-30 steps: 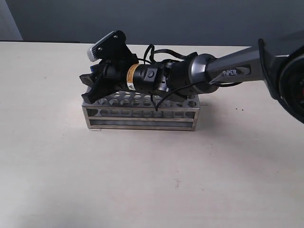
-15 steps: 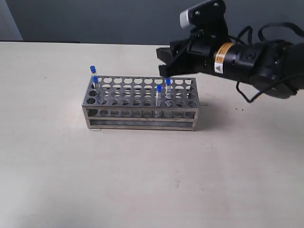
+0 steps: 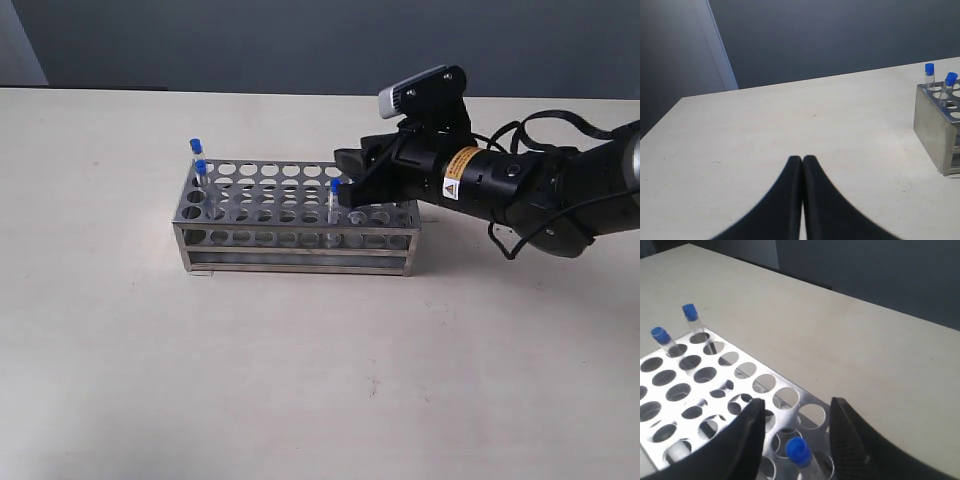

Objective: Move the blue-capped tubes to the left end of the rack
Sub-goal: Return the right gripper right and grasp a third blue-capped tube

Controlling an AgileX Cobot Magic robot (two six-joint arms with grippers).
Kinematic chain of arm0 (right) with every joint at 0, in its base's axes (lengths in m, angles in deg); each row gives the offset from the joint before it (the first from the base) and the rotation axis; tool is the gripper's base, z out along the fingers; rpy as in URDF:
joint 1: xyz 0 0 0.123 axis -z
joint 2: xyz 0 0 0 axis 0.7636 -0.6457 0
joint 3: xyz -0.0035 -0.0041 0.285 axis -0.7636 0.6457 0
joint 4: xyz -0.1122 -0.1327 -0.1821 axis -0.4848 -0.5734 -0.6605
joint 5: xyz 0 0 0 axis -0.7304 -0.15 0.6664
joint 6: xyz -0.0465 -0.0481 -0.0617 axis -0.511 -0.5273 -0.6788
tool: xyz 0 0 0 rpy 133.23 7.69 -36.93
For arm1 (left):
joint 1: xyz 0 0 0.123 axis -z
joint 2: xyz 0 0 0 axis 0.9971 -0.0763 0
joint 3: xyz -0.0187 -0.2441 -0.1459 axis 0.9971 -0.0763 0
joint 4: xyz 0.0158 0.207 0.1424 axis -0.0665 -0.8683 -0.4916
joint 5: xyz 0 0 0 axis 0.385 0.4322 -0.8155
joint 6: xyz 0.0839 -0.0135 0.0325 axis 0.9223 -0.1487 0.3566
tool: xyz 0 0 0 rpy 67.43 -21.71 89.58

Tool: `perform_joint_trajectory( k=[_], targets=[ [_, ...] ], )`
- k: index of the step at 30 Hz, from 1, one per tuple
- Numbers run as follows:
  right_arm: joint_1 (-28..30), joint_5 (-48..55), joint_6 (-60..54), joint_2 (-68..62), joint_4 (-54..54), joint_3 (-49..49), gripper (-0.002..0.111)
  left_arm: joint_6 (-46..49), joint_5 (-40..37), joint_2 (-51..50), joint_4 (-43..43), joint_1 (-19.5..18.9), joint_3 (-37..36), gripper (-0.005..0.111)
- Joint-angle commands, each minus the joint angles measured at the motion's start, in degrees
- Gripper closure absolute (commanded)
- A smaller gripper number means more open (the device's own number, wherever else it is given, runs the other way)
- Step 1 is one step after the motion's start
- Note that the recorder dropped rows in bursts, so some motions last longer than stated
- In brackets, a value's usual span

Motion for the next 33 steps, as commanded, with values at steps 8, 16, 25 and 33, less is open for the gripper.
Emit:
perform_joint_trajectory(
  k=[8,16,25,33],
  targets=[
    [0.21,-2.12,-3.09,-4.06,4.53,-0.01,0.068,-0.20,0.77,-0.26,0.14,0.39,0.11,0.106],
    [0.21,-2.00,-3.20,-5.20,4.13,-0.01,0.074,-0.20,0.77,-0.26,0.14,0.39,0.11,0.106],
    [0.21,-2.13,-3.31,-5.55,4.13,-0.01,0.109,-0.20,0.77,-0.26,0.14,0.39,0.11,0.106],
    [0.21,2.12,-6.26,3.59,4.05,-1.34,0.109,-0.20,0.77,-0.26,0.14,0.39,0.11,0.106]
  ],
)
